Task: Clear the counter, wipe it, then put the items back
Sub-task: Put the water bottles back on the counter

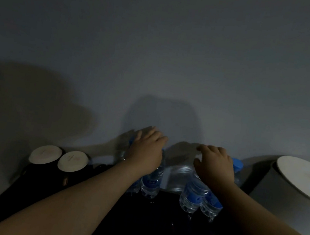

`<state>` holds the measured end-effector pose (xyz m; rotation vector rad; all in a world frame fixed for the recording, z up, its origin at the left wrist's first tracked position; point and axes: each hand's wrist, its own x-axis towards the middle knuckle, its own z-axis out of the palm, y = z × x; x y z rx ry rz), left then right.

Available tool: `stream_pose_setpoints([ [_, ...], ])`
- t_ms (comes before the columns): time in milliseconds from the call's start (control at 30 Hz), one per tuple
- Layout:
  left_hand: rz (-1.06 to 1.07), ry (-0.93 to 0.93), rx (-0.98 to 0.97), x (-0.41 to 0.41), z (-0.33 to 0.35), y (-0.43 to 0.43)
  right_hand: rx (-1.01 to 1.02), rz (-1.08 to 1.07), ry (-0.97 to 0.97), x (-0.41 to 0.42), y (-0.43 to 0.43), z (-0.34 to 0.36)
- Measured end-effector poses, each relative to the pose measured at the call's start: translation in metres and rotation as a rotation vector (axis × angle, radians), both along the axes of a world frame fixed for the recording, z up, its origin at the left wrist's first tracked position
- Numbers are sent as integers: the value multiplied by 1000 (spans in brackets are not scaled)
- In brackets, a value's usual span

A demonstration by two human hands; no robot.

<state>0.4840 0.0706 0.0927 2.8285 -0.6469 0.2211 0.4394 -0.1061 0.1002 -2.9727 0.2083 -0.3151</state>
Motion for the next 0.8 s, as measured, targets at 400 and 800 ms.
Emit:
stream_pose_setpoints([
  [400,61,71,3,-7,-2,-5,384,-25,-3,3,-4,0],
  [800,37,71,-23,-9,-1,-4,410,82,-51,32,38,-3],
])
